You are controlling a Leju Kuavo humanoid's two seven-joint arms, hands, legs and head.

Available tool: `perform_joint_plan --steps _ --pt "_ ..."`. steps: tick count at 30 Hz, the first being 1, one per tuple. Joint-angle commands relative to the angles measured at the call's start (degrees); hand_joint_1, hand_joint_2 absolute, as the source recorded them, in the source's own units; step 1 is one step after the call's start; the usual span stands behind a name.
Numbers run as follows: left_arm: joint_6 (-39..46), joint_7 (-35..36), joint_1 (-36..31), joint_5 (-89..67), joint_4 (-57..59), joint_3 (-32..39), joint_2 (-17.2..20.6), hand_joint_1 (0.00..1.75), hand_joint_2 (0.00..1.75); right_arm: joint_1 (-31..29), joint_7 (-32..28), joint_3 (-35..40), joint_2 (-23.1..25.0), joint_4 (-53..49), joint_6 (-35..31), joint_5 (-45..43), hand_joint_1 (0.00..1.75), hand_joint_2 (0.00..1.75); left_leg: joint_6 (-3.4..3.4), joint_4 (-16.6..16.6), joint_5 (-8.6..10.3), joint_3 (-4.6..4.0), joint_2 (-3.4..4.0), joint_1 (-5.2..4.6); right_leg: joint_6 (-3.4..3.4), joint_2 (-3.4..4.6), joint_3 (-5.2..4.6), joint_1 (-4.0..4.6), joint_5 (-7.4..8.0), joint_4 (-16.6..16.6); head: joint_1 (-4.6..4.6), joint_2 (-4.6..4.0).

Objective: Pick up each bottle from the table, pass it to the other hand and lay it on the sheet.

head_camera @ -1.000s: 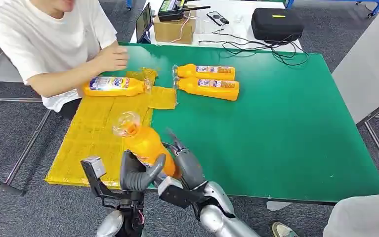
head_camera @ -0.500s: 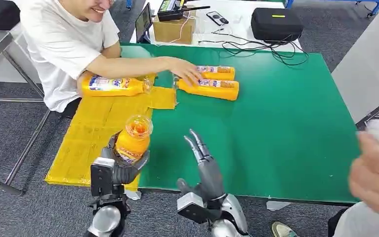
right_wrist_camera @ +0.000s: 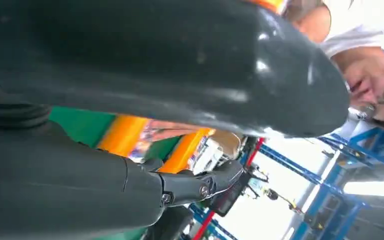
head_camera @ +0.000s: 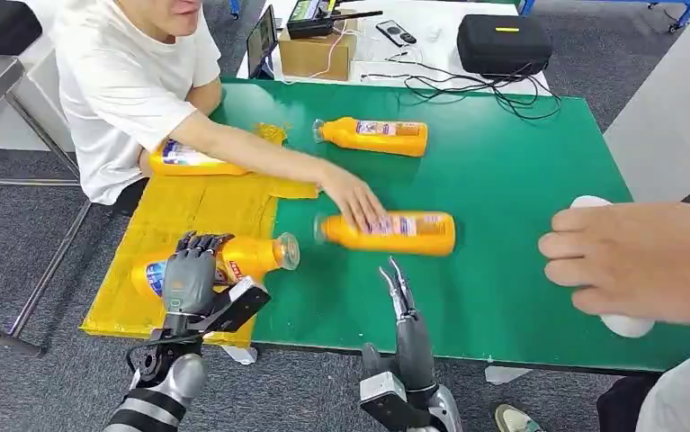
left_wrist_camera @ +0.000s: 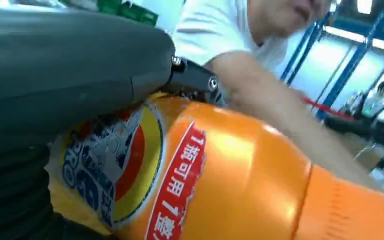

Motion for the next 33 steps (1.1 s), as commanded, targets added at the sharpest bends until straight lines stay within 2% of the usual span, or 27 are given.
perform_joint_plan --steps 1,3,5,7,8,10,11,16,17,18,22,24,33 --pt "-13.4 5.1 -8.5 -0.9 15.4 -5.2 5.0 1.75 1.75 0.4 1.4 0.4 0.0 -0.7 4.5 -0.5 0.0 0.0 -0.08 0.0 -0.09 0.31 -0.08 0.09 -0.17 -0.13 0.37 0.1 -0.11 -0.1 0.02 0.0" --pt "-18.2 5.9 -13.0 -0.6 21.8 -7.3 6.0 1.75 1.75 0.1 1.6 0.3 -0.3 -1.0 5.6 -0.4 0.0 0.0 -0.05 0.0 -0.01 0.15 -0.09 0.01 -0.1 -0.13 0.19 0.02 -0.06 0.0 0.02 0.0" --pt "-18.7 6.3 -14.4 1.6 23.6 -5.9 5.2 1.62 1.75 0.0 1.7 -0.5 -0.2 -0.6 5.7 -0.9 0.0 0.0 -0.1 0.0 -0.05 0.28 -0.18 0.08 -0.19 -0.21 0.38 0.1 -0.11 0.0 0.0 0.0" --pt "-18.7 6.1 -14.9 1.7 24.5 -6.0 5.1 1.62 1.75 0.2 1.6 -1.0 0.2 -0.5 5.8 -1.8 0.0 0.0 -0.07 -0.1 0.0 0.22 -0.13 0.04 -0.13 -0.14 0.29 0.05 -0.04 -0.1 0.04 0.0" --pt "-17.3 6.5 -15.1 2.9 25.3 -5.0 4.6 0.77 1.75 0.4 1.2 -1.9 0.6 0.2 5.9 -3.1 0.0 0.0 -0.05 -0.1 0.02 0.23 -0.13 0.0 -0.11 -0.08 0.29 0.01 -0.02 0.0 0.0 0.0" --pt "-17.8 6.8 -15.4 3.1 26.1 -5.2 4.4 0.45 1.75 0.5 1.2 -2.3 0.8 0.8 5.9 -3.5 0.0 0.0 -0.03 -0.1 0.0 0.39 -0.06 0.01 -0.1 -0.02 0.45 0.02 -0.02 -0.1 0.02 0.0" --pt "-18.4 7.3 -15.5 3.6 26.6 -5.1 4.5 0.03 1.75 0.4 1.1 -2.4 1.1 1.6 6.1 -4.0 0.0 0.0 -0.06 -0.1 -0.02 0.49 -0.03 0.05 -0.15 0.0 0.53 0.08 -0.02 -0.1 0.0 0.0" --pt "-22.6 8.2 -16.3 7.5 28.4 -3.6 4.2 0.0 1.75 -0.2 0.8 -2.5 1.4 2.8 6.4 -4.3 0.0 0.0 -0.04 -0.1 -0.01 0.59 0.05 0.04 -0.13 0.07 0.6 0.06 0.0 -0.1 0.0 0.0" --pt "-27.5 13.4 -18.3 10.0 31.5 -2.3 3.9 0.0 1.75 -0.8 0.7 -2.7 1.9 3.7 6.5 -4.3 0.0 0.0 -0.07 -0.1 -0.03 0.69 0.09 0.07 -0.18 0.09 0.69 0.1 -0.01 -0.1 0.0 0.0" --pt "-30.8 12.6 -19.8 12.6 33.0 -1.9 4.1 0.0 1.75 -1.3 0.6 -2.9 2.4 4.6 6.6 -4.4 0.0 0.0 -0.05 -0.1 0.01 0.65 -0.01 0.03 -0.11 0.0 0.7 0.04 -0.01 -0.1 0.02 0.0" --pt "-32.6 10.3 -22.3 17.5 36.7 -1.5 5.2 0.0 1.75 -2.6 0.2 -3.4 3.1 7.3 6.6 -4.8 0.0 0.0 -0.07 -0.1 0.04 0.81 0.03 0.04 -0.15 0.08 0.89 0.05 0.03 -0.1 0.04 0.0" --pt "-32.6 10.1 -22.4 17.7 36.9 -1.6 5.4 0.0 1.75 -2.7 0.0 -3.4 3.2 7.6 6.5 -4.9 0.0 0.0 -0.11 -0.2 0.01 0.88 0.19 0.02 -0.16 0.24 0.9 0.04 0.06 -0.1 -0.02 0.0" --pt "-32.6 10.0 -22.1 19.2 36.7 -1.2 5.3 0.0 1.75 -2.6 -0.1 -3.4 3.1 7.6 6.6 -5.0 0.0 0.0 -0.09 -0.1 0.01 1.06 0.08 0.0 -0.12 0.12 1.08 0.01 0.02 -0.1 0.02 0.0"
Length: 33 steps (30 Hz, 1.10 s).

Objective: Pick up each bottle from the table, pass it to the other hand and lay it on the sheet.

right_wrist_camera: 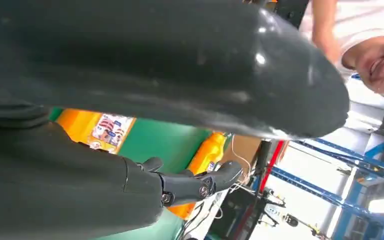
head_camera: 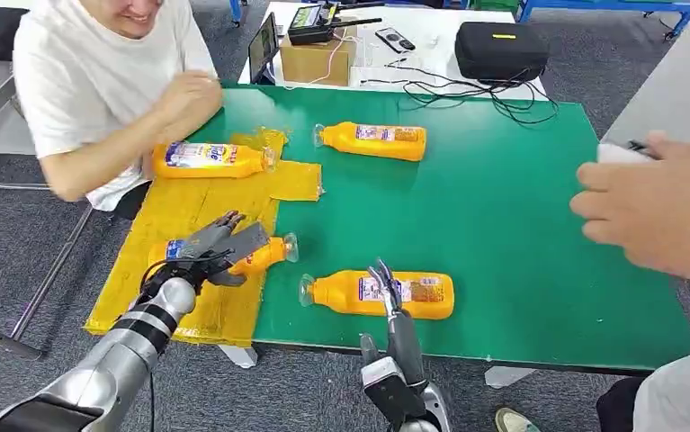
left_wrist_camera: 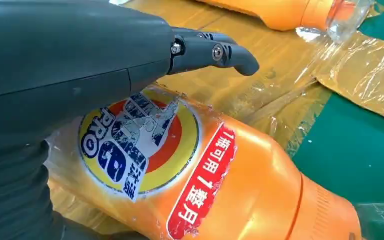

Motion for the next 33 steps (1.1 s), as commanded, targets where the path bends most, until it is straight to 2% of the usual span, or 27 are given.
perform_joint_plan --steps 1,5,10,11,12,13,15,18,26,27,29,30,31,32,33 --pt "-1.0 -0.6 1.5 2.8 6.2 1.7 0.9 0.0 1.75 -2.0 -0.4 -1.5 0.3 5.2 0.2 -0.4 0.0 0.0 -0.07 -0.1 -0.02 0.18 0.27 0.05 -0.14 0.22 0.1 0.06 0.06 -0.1 0.02 0.0" --pt "2.7 -4.8 4.1 10.5 -0.2 3.9 0.1 0.0 1.75 -1.6 -1.1 -1.1 0.4 5.5 -1.1 -0.5 0.0 0.0 -0.09 -0.1 -0.02 0.23 0.33 0.06 -0.17 0.28 0.11 0.08 0.09 -0.2 0.02 0.0" --pt "4.4 -6.9 12.7 19.8 -20.5 0.8 0.3 0.0 1.75 -0.3 -0.3 -0.1 -0.5 5.0 -3.3 -0.9 0.0 0.0 -0.04 -0.1 -0.06 0.2 0.21 0.03 -0.11 0.15 0.09 0.04 0.0 -0.1 0.02 0.0" --pt "4.6 -7.4 14.0 22.3 -24.0 0.1 0.4 0.0 1.75 -0.2 -0.2 -0.2 -0.6 5.0 -4.3 -0.6 0.0 0.0 -0.06 -0.1 -0.08 0.22 0.25 0.06 -0.14 0.17 0.12 0.08 0.0 -0.2 0.02 0.0" --pt "4.3 -7.2 15.0 25.4 -27.2 -0.6 0.5 0.0 1.75 -0.6 0.4 0.4 -1.1 6.1 -9.2 4.6 0.0 0.0 -0.04 -0.1 -0.08 0.16 0.22 0.05 -0.11 0.15 0.06 0.06 -0.01 -0.1 0.0 0.0" --pt "2.5 -7.0 15.2 28.3 -30.1 -2.5 1.3 0.0 0.0 -0.5 0.2 -0.3 -0.9 6.7 -12.4 12.5 0.0 0.0 -0.06 0.0 -0.11 0.13 0.22 0.09 -0.15 0.14 0.04 0.11 -0.02 -0.1 0.02 0.0" --pt "2.4 -8.4 15.6 32.0 -33.2 -4.1 2.2 0.0 0.0 -1.3 -2.9 1.2 -0.7 8.0 -11.6 6.7 0.0 0.0 -0.06 0.0 -0.08 -0.06 0.09 0.1 -0.14 -0.01 -0.09 0.12 -0.05 -0.1 0.02 0.0" --pt "2.4 -8.4 15.6 32.1 -33.3 -4.1 2.3 0.0 0.0 -1.5 -2.9 1.5 -0.5 8.1 -11.6 6.6 0.0 0.0 -0.05 0.0 -0.06 -0.32 0.08 0.09 -0.12 0.02 -0.35 0.1 -0.04 0.0 0.04 0.0" --pt "5.0 -10.6 16.7 31.4 -32.7 -5.0 3.0 0.0 0.0 -1.6 -3.5 2.8 -0.9 8.7 -12.4 5.6 0.0 0.0 -0.07 0.0 -0.05 -0.36 0.12 0.07 -0.13 0.05 -0.42 0.09 -0.02 -0.1 0.02 0.0" --pt "6.2 -12.0 17.5 31.8 -34.6 -4.5 2.6 0.0 0.0 -0.8 -4.4 0.5 -0.1 8.1 -12.4 7.7 0.0 0.0 -0.1 0.0 -0.08 -0.29 0.14 0.11 -0.19 0.07 -0.35 0.13 -0.05 -0.1 0.0 0.0" --pt "8.9 -15.1 19.5 32.8 -39.3 -3.7 1.5 0.0 0.0 1.1 -4.1 -5.7 1.9 6.7 -12.4 17.5 0.0 0.0 -0.05 0.0 -0.08 -0.38 0.1 0.1 -0.14 0.04 -0.43 0.11 -0.06 -0.1 0.02 0.0" --pt "10.6 -17.1 21.4 33.9 -43.4 -3.0 0.4 0.0 0.0 2.4 -3.9 -11.1 3.6 4.8 -12.4 27.2 0.0 0.0 -0.07 0.0 -0.15 -0.33 0.07 0.14 -0.18 -0.01 -0.35 0.15 -0.13 0.0 0.02 0.0" --pt "11.1 -17.4 23.2 35.1 -46.8 -2.7 0.0 0.0 0.0 3.5 -1.1 -18.8 6.2 1.0 -12.4 38.7 0.0 0.0 -0.03 0.0 -0.08 -0.51 0.03 0.1 -0.09 -0.03 -0.54 0.1 -0.08 0.0 0.02 0.0" --pt "11.2 -17.4 24.7 35.1 -49.1 -2.7 0.2 0.0 0.0 3.4 -0.3 -20.5 7.1 1.6 -12.4 44.4 0.0 0.0 -0.04 0.1 -0.12 -0.46 0.05 0.12 -0.12 -0.03 -0.49 0.12 -0.12 0.0 0.02 0.0" --pt "13.2 -20.3 28.8 37.0 -53.7 -0.2 -1.6 0.0 1.75 0.8 10.0 -19.0 4.5 7.2 -12.4 52.0 0.0 0.0 -0.02 0.1 -0.08 -0.6 0.11 0.05 -0.08 0.01 -0.69 0.04 -0.08 0.0 0.02 0.0"
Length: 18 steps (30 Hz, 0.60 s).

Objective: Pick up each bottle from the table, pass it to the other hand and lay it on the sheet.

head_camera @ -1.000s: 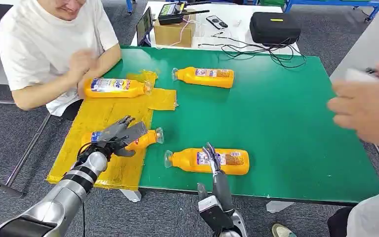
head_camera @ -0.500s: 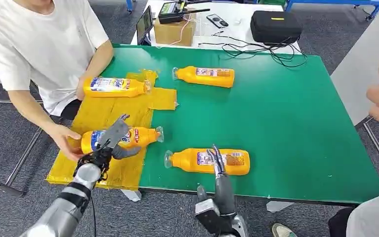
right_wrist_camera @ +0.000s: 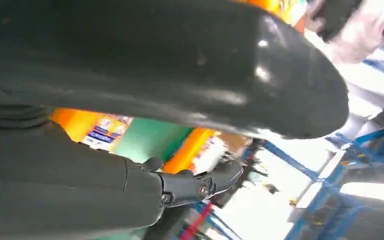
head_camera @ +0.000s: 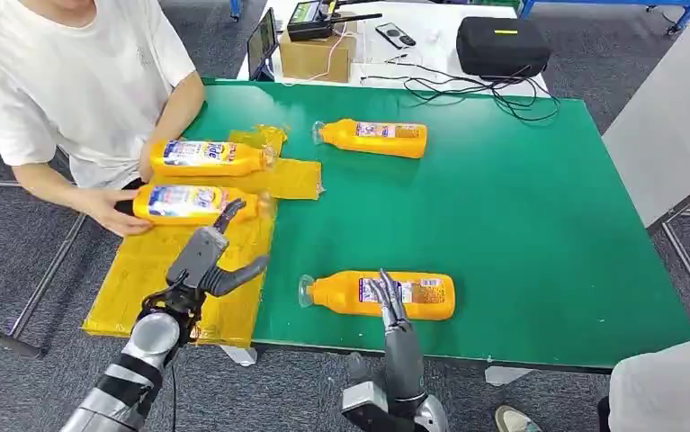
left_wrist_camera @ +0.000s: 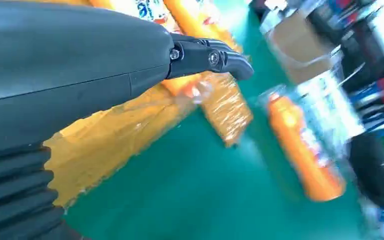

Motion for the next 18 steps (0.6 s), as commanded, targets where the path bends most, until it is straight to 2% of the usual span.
perform_joint_plan --steps 1,4,6,7,8,9,11,13,18 --pt "3.6 -7.5 13.7 10.1 -21.7 4.3 -4.5 0.0 1.75 -0.3 19.6 -18.5 2.0 0.6 -0.2 42.8 0.0 0.0 -0.04 0.1 -0.16 0.07 0.05 0.03 -0.13 -0.01 0.09 0.05 -0.15 0.0 0.0 0.0" --pt "1.6 -8.9 21.6 18.9 -25.2 8.2 -9.0 0.0 1.75 -2.4 30.1 -17.5 -2.3 2.8 -0.2 46.6 0.0 0.0 -0.02 0.0 -0.25 0.25 0.38 0.03 -0.09 0.35 0.24 0.05 -0.07 -0.1 -0.04 0.0" --pt "1.2 -7.7 24.2 23.8 -25.0 8.7 -11.1 0.0 1.75 -3.4 37.0 -17.6 -5.1 4.2 -0.2 48.9 0.0 0.0 0.04 0.0 -0.12 0.05 0.09 -0.06 -0.01 0.11 0.11 -0.04 -0.05 -0.1 0.02 0.0" --pt "1.1 -7.7 24.5 24.1 -25.0 8.5 -11.1 0.0 1.75 -3.6 38.4 -17.4 -5.7 4.3 -0.2 50.1 0.0 1.75 0.04 0.0 -0.2 0.15 0.17 -0.03 -0.04 0.19 0.24 -0.01 -0.08 -0.2 0.02 0.0" --pt "0.4 -6.9 25.3 25.2 -24.7 7.6 -11.0 0.0 1.75 -4.4 41.5 -16.7 -7.6 4.9 -0.2 52.1 0.0 1.75 0.04 -0.1 -0.15 0.03 0.13 -0.08 -0.03 0.16 0.11 -0.04 -0.04 -0.2 0.0 0.0" --pt "-0.1 -6.5 25.9 25.9 -24.3 6.7 -10.8 0.0 1.75 -4.9 41.5 -17.5 -8.0 5.2 -0.2 49.2 0.0 1.75 0.03 0.0 -0.22 0.13 0.23 -0.05 -0.07 0.22 0.19 0.0 -0.06 -0.3 -0.02 0.0" --pt "0.0 -6.7 26.2 26.0 -23.9 5.7 -10.7 0.0 1.75 -5.6 42.9 -18.9 -8.8 5.8 -0.2 51.9 0.0 1.75 0.05 0.0 -0.11 -0.09 -0.04 -0.13 -0.03 -0.02 0.01 -0.09 -0.04 -0.2 0.0 0.0" --pt "0.9 -7.7 25.7 25.6 -23.2 4.4 -10.3 0.0 1.75 -8.5 40.1 -19.7 -9.3 11.5 -0.2 47.4 0.0 1.75 0.01 0.0 -0.2 0.09 -0.02 -0.09 -0.11 0.01 0.21 -0.04 -0.1 -0.2 0.0 0.0" --pt "2.3 -6.9 23.0 24.3 -20.7 2.7 -9.4 0.0 1.75 -15.0 37.6 -18.5 -8.1 20.7 -0.2 46.3 0.0 1.75 -0.01 0.0 -0.13 0.02 0.06 -0.07 -0.1 0.06 0.1 0.0 -0.02 -0.2 -0.02 0.0"
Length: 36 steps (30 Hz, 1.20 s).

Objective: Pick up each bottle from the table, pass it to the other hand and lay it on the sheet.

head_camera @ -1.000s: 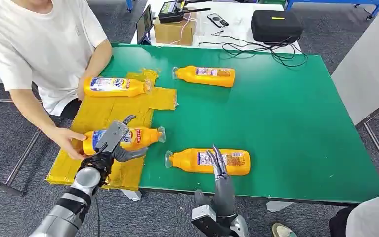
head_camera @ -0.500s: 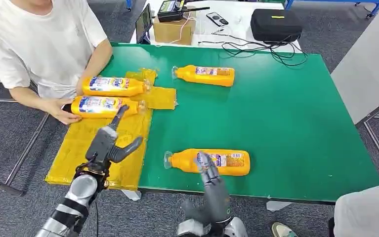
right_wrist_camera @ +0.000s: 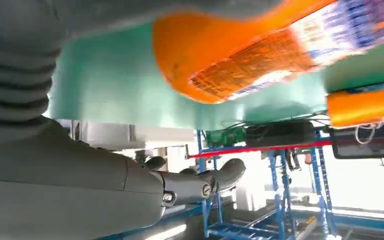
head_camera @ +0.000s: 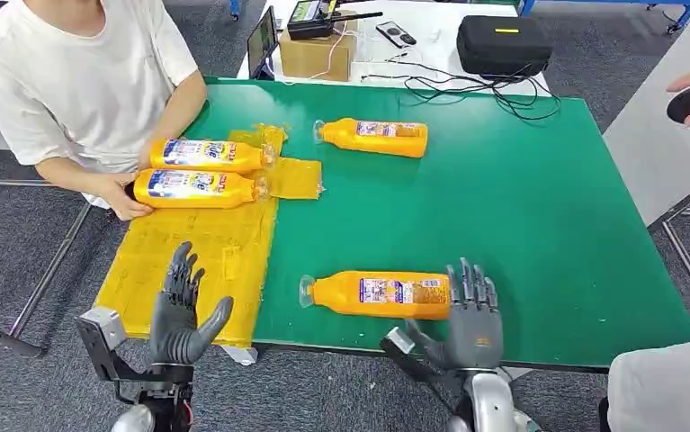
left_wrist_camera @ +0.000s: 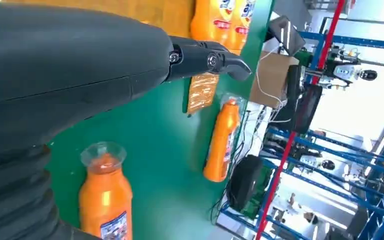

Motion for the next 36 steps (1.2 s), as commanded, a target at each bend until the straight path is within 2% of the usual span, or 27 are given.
perform_joint_plan --steps 1,7,11,18,21,26,29,30,31,32,33,34,36 --pt "2.0 0.8 -2.3 -1.4 3.4 -2.3 -0.1 0.0 1.75 -12.2 -2.6 -0.3 -0.9 20.1 -0.2 -2.1 0.0 1.75 -0.11 -0.1 -0.05 0.31 0.14 0.08 -0.19 0.08 0.28 0.1 -0.01 -0.1 0.02 0.0" --pt "2.1 3.1 -4.2 -1.1 5.7 -3.3 0.0 0.0 1.75 -20.6 3.0 7.0 -0.9 31.0 2.4 1.7 0.0 1.75 -0.09 0.0 -0.06 0.36 0.31 0.15 -0.2 0.22 0.3 0.17 0.03 -0.1 0.02 0.0" --pt "2.1 3.8 -5.7 -1.8 6.8 -4.5 0.6 0.0 1.75 -24.0 1.4 10.0 0.0 33.8 3.8 1.2 0.0 1.75 -0.06 0.0 -0.05 0.32 0.24 0.12 -0.19 0.17 0.29 0.13 -0.01 0.0 0.02 0.0" --pt "1.1 5.1 -7.8 -1.2 7.7 -5.0 0.7 0.0 1.75 -27.6 1.1 14.8 2.8 38.0 7.6 2.8 0.0 1.75 -0.06 0.0 0.02 0.31 0.13 0.12 -0.18 0.06 0.27 0.13 0.0 0.0 0.02 0.0" --pt "1.1 5.2 -8.3 -1.2 7.8 -5.2 0.6 0.0 1.75 -29.4 2.8 20.4 3.4 39.3 8.3 3.3 0.0 1.75 -0.05 0.0 0.02 0.31 0.13 0.12 -0.16 0.05 0.28 0.13 0.0 0.0 0.0 0.0" --pt "1.1 5.2 -8.3 -1.2 7.8 -5.2 0.6 0.0 1.75 -29.7 2.7 21.5 3.4 39.5 8.8 3.3 0.0 1.75 -0.09 -0.1 -0.02 0.49 0.11 0.18 -0.23 -0.03 0.47 0.19 -0.06 0.0 0.0 0.0" --pt "1.3 5.4 -8.2 -1.6 7.7 -5.0 0.4 0.0 1.75 -30.6 3.2 21.9 4.7 40.9 16.4 2.0 0.0 1.75 -0.04 0.0 0.02 0.32 0.12 0.13 -0.14 0.03 0.28 0.12 -0.01 0.0 0.02 0.0" --pt "1.6 5.5 -7.8 -1.6 6.8 -4.5 0.0 0.0 1.75 -31.3 3.8 21.1 5.3 41.4 22.4 -0.2 0.0 1.75 -0.02 0.0 0.05 0.25 0.11 0.09 -0.1 0.03 0.22 0.08 0.01 0.0 0.02 0.0" --pt "1.6 5.8 -7.6 -1.7 6.2 -4.6 -0.1 0.0 1.75 -31.5 2.9 21.0 5.1 41.5 24.0 -1.2 0.0 1.75 -0.05 0.0 0.02 0.32 0.15 0.13 -0.14 0.05 0.29 0.12 -0.01 0.0 0.02 0.0" --pt "1.7 5.0 -7.5 -2.1 5.3 -5.0 -0.2 0.0 1.75 -31.5 2.7 20.9 4.7 41.5 24.7 -1.9 0.33 1.75 -0.07 0.0 -0.02 0.38 0.18 0.14 -0.18 0.06 0.35 0.13 -0.04 0.0 0.02 0.0" --pt "2.0 4.3 -7.3 -2.8 4.2 -5.4 -0.3 0.0 1.75 -31.8 3.0 20.6 4.6 42.4 28.0 -3.4 1.69 1.75 -0.06 0.0 0.01 0.38 0.21 0.15 -0.16 0.05 0.35 0.14 -0.01 0.0 0.02 0.0" --pt "2.1 4.5 -7.1 -2.8 3.0 -5.7 -0.3 0.0 1.75 -32.0 3.4 20.5 4.2 42.7 30.0 -4.6 1.75 1.75 -0.04 0.0 0.04 0.42 0.2 0.15 -0.11 0.11 0.34 0.14 0.01 0.0 0.0 0.0" --pt "2.1 4.5 -6.9 -2.9 1.5 -6.3 0.1 0.0 1.75 -32.4 5.6 20.1 3.9 43.9 33.5 -6.4 1.75 1.75 -0.12 0.0 0.01 0.58 0.1 0.2 -0.2 0.0 0.49 0.2 -0.02 0.0 0.0 0.0"
